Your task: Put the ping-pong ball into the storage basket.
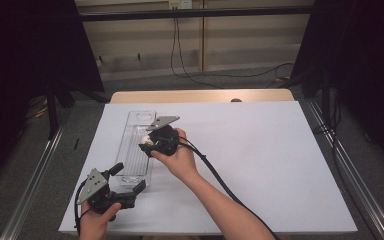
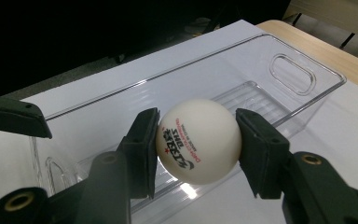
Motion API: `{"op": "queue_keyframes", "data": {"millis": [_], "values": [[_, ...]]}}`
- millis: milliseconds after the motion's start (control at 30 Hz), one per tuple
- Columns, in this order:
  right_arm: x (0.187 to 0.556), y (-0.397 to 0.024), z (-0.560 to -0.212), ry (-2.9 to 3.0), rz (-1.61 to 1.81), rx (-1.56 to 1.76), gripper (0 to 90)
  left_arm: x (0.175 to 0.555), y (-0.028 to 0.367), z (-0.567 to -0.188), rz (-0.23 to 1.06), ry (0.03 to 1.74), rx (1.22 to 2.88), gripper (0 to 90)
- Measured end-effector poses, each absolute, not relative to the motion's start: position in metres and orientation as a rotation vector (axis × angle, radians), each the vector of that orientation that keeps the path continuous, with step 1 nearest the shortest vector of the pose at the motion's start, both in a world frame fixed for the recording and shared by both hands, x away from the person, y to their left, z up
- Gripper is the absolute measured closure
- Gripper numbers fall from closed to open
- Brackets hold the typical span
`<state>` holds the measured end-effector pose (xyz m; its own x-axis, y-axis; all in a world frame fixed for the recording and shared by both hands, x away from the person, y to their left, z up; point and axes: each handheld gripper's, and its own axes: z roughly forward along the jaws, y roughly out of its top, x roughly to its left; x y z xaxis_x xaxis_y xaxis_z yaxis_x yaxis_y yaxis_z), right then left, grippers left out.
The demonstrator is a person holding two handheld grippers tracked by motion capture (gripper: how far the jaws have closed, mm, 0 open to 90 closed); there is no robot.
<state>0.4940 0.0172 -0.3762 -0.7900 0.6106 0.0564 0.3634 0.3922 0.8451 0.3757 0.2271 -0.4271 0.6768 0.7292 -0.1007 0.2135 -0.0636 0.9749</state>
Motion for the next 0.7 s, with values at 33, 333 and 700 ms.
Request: {"op": "queue_keyframes", "data": {"millis": [33,333,700], "values": [[0.494,0.018,-0.377,2.387,1.355,0.860,51.4,0.376,0.227,-0.427,0.506,0.787,1.618,1.6],[0.494,0.024,-0.381,2.398,1.358,0.848,51.4,0.376,0.229,-0.427,0.510,0.783,1.625,1.6],[0.495,0.030,-0.382,2.406,1.365,0.846,51.4,0.376,0.228,-0.427,0.506,0.784,1.624,1.6]]}}
